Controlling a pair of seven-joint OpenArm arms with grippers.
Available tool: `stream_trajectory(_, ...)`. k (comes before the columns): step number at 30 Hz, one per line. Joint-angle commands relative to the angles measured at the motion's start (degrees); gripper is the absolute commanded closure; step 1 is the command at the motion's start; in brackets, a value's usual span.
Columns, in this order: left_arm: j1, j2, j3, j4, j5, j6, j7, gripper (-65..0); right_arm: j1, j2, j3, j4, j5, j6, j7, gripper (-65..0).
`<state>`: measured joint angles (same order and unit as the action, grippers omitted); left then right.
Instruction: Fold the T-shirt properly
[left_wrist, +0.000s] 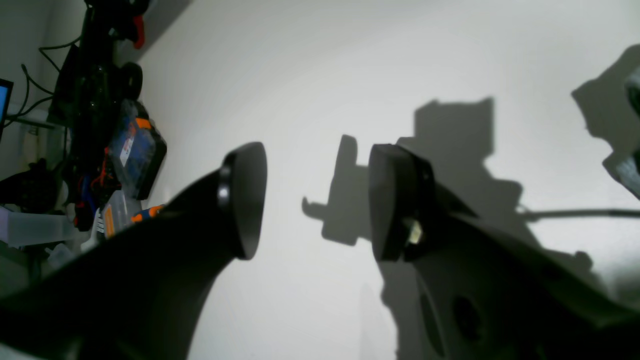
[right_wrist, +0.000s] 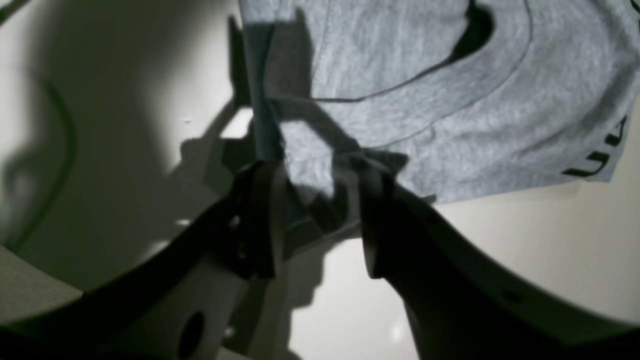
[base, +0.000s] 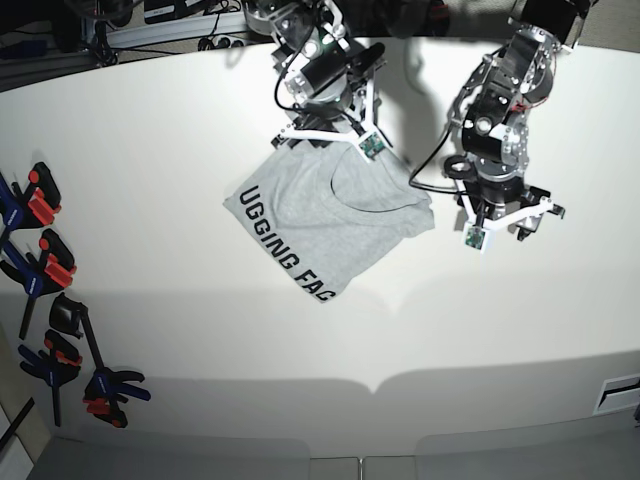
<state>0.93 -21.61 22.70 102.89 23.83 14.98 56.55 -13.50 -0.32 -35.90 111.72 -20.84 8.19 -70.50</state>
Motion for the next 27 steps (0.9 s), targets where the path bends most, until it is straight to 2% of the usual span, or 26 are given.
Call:
stream_trajectory(1, -0.79, -0.33, -0.26, 1.03, 1.16, 0.87, -1.29, -30.7, 0.33, -0.46, -0.07, 1.14, -0.39, 0.63, 1.11, -22.4)
stream_trajectory(11, -0.79, -0.33, -0.26, 1.03, 1.16, 0.87, -1.29, -30.7, 0.33, -0.46, -0.07, 0.70, -1.62, 0.59, 2.36, -22.4)
stream_trajectory(19, -0.79, -0.35, -0.26, 1.03, 1.16, 0.87, -1.25, -30.8, 0.33, -0.52, -0.07, -4.63, -1.64, -0.11, 3.34, -22.4)
stream_trajectory(21, -0.79, -0.33, -0.26, 1.03, 1.16, 0.87, -1.25, -30.7, 0.37, -1.01, -0.09, -4.61, -3.32, -1.03, 3.45, -18.6)
stream_trajectory(24, -0.76, -0.33, -0.26, 1.03, 1.18, 0.87, -1.27, -30.8, 0.46, -1.66, -0.13, -4.59, -3.43, -1.44, 3.39, 0.0)
stream_trajectory(27, -0.79, -0.35, -0.26, 1.03, 1.18, 0.90, -1.27, -30.8, 0.46, -2.08, -0.61, -4.11, -3.72, -1.36, 3.10, 0.0)
